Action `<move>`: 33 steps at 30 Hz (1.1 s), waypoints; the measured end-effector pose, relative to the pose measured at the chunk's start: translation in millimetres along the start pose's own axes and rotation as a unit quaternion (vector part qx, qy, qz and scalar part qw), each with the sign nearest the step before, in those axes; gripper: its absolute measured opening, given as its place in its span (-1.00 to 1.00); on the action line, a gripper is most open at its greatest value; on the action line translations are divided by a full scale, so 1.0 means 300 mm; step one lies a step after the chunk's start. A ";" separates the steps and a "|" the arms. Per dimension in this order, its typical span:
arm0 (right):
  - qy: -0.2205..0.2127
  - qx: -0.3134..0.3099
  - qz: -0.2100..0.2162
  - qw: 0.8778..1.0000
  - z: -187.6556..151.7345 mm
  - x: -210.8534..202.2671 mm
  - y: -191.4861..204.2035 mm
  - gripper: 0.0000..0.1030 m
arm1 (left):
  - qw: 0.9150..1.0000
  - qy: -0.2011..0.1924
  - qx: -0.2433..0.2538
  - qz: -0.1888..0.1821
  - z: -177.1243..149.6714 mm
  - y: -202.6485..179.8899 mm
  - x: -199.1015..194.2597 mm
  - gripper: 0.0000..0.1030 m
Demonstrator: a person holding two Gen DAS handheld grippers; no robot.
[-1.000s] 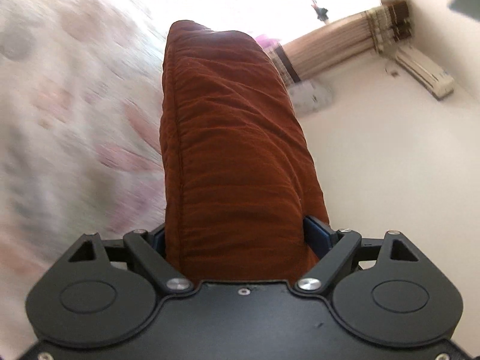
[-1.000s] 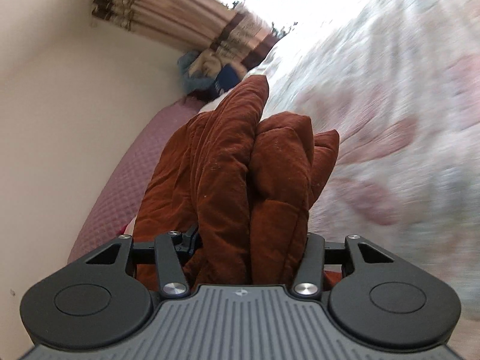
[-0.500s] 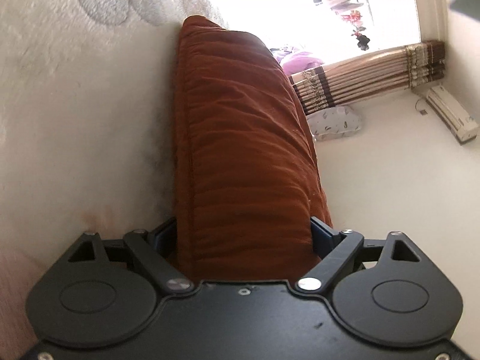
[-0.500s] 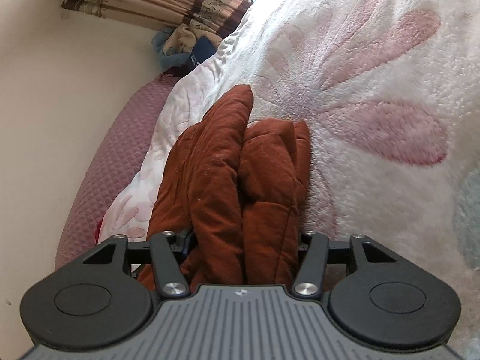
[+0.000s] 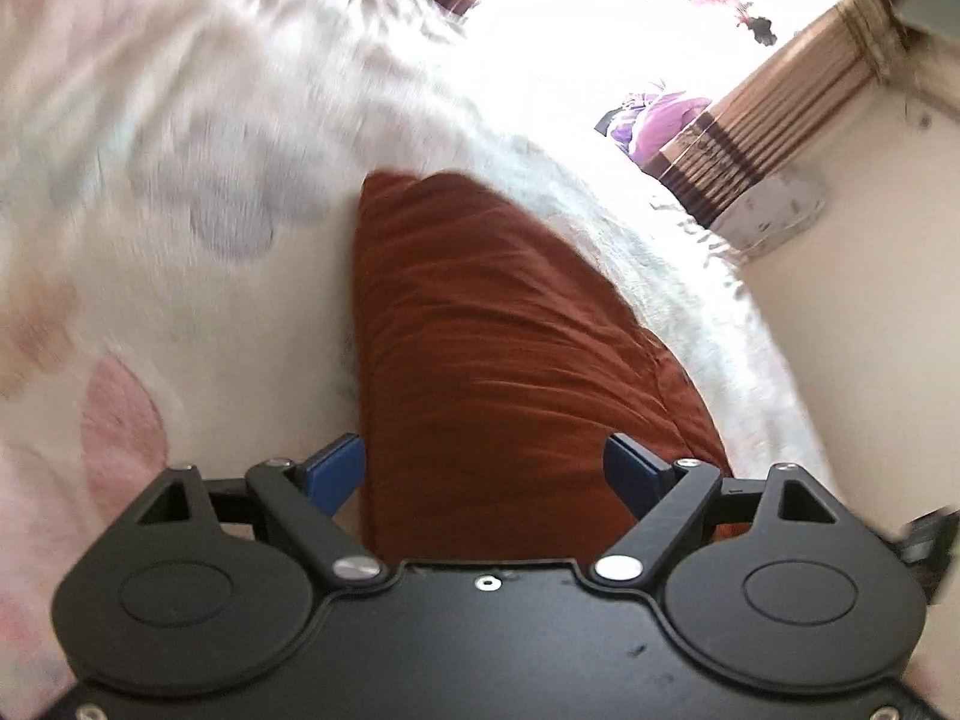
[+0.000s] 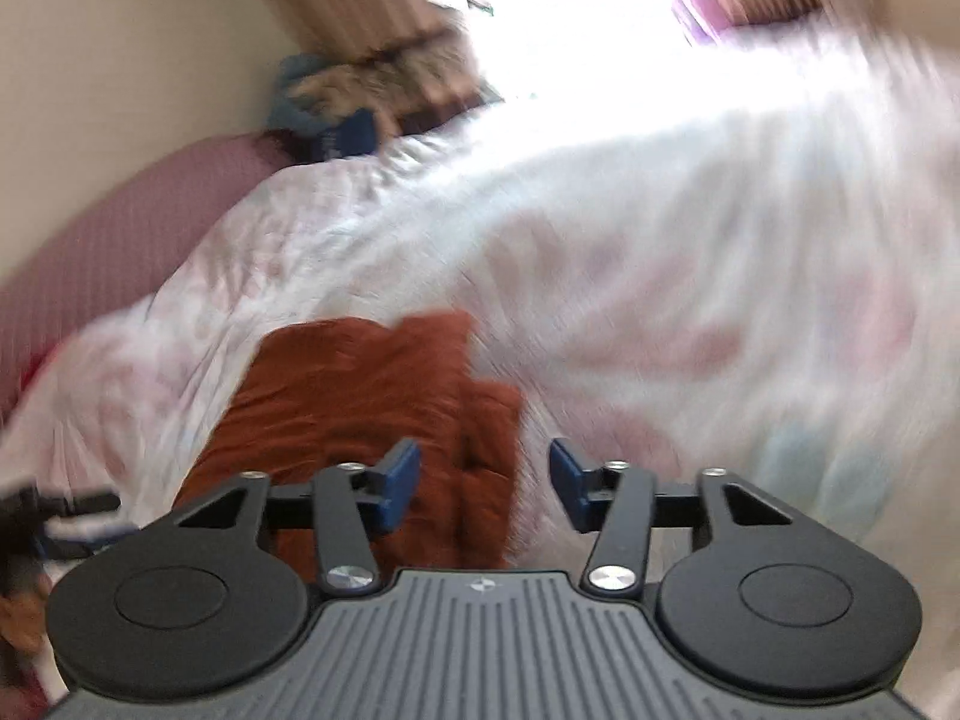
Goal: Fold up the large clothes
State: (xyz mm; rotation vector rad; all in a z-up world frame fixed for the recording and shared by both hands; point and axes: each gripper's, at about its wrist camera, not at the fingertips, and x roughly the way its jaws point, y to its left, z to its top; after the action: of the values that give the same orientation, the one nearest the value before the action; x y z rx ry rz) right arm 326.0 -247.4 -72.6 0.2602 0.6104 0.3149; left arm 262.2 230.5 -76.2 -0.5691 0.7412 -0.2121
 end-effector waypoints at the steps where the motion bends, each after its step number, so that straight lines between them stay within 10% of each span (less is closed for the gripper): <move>1: -0.008 -0.019 -0.005 1.000 0.003 -0.031 0.054 -0.08 | 1.000 -0.008 0.018 0.009 -0.015 -0.050 -0.020 0.67; 11: -0.006 -0.109 -0.065 0.992 -0.109 -0.112 0.374 -0.31 | 0.992 -0.027 0.104 0.066 -0.213 -0.308 0.051 0.66; 33: 0.071 -0.075 -0.090 0.991 -0.283 0.081 0.283 -0.41 | 0.985 0.017 0.126 0.115 -0.325 -0.176 0.276 0.65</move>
State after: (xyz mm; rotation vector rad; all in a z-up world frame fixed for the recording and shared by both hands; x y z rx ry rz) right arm 276.1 -148.1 -124.4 0.0370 0.7423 0.2051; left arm 255.9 115.2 -152.4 -0.2363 0.7919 -0.0984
